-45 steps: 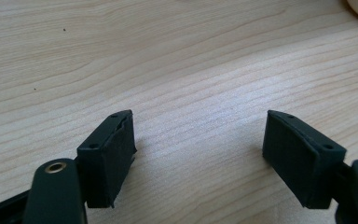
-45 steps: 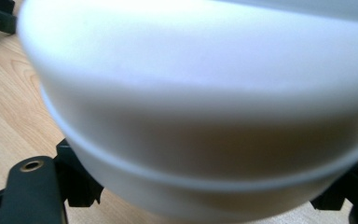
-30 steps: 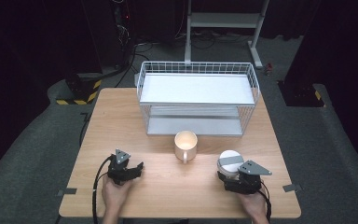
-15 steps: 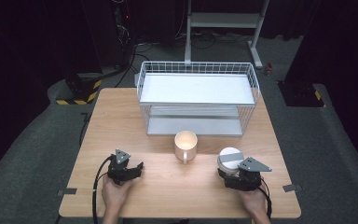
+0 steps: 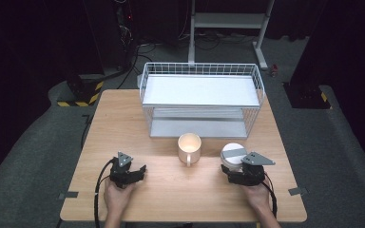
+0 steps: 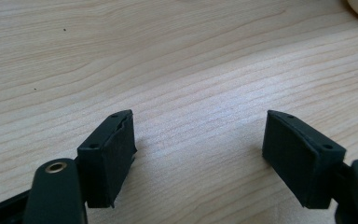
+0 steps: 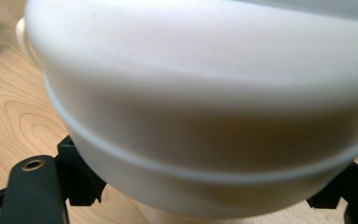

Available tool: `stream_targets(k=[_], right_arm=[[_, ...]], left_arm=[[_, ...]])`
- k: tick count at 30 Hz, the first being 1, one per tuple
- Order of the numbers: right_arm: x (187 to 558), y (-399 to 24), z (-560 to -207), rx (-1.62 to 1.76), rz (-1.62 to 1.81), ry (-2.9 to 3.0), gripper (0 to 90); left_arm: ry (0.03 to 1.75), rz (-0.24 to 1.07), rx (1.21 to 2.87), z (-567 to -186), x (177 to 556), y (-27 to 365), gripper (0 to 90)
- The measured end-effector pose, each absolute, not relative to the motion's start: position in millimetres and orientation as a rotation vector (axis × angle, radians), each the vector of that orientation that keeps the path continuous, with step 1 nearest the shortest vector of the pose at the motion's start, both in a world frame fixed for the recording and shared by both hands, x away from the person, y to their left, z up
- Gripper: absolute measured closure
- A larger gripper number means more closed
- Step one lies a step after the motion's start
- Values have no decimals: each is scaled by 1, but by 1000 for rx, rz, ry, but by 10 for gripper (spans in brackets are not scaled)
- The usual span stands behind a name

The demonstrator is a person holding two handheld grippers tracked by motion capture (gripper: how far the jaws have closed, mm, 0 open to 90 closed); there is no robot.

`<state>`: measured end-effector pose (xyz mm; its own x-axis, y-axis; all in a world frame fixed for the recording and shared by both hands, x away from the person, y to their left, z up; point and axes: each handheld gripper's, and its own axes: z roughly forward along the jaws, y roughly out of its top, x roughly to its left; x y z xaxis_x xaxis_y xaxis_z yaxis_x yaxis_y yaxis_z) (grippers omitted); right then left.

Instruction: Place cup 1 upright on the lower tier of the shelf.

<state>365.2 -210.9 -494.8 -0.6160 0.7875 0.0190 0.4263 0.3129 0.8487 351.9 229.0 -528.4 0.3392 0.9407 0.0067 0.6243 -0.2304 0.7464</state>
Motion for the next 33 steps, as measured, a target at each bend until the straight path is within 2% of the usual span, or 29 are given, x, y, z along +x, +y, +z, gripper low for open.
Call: stream_targets(k=[33], right_arm=[[429, -202, -474, 1146, 1230, 2132, 187]], left_arm=[[1369, 620, 1951, -528, 352, 229, 259]])
